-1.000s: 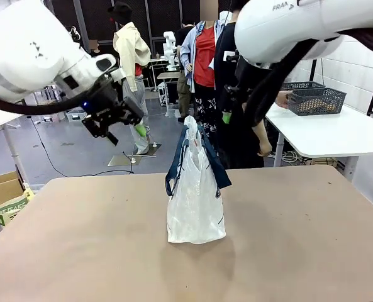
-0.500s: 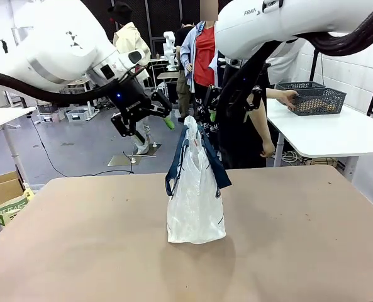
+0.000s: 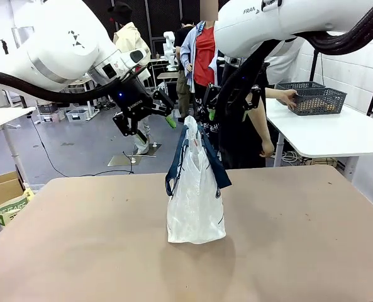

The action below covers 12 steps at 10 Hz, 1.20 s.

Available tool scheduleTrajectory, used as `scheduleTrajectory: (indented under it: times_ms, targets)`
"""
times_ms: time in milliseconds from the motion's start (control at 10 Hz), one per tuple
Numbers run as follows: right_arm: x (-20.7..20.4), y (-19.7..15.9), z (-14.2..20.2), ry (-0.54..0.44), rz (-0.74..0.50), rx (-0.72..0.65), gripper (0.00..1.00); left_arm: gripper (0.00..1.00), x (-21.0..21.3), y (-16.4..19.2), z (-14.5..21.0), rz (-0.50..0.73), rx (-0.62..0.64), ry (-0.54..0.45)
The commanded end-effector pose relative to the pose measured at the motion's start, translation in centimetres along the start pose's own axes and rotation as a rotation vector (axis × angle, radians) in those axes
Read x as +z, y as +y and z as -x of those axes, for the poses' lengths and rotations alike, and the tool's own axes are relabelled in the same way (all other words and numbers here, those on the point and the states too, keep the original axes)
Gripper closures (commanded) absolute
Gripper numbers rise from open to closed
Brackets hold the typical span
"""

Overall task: Transfer purchased items from the store into the shopping bag.
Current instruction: Open the Reusable shopping bag in the center of the table.

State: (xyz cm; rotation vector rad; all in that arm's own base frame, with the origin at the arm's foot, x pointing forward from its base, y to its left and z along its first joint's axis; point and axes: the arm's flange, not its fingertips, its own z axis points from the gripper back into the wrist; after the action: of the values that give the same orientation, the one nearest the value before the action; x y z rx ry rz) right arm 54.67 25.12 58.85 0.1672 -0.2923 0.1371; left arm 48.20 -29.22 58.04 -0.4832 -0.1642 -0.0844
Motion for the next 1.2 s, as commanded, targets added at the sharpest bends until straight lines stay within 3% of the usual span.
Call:
scheduleTrajectory:
  times_ms: [0, 400, 1100]
  targets:
    - [-1.2, 0.5, -1.4, 0.060, -0.081, -0.010, 0.00, 0.00, -0.6, -1.6, -0.7, -0.011, 0.040, 0.049]
    - [-3.1, 1.0, -2.3, 0.115, -0.121, -0.006, 0.00, 0.00, -2.0, -3.1, -0.2, -0.035, 0.086, 0.110]
    - [-4.2, 0.8, -3.7, 0.113, -0.173, 0.007, 0.00, 0.00, -3.6, -3.2, 0.0, -0.018, 0.076, 0.139]
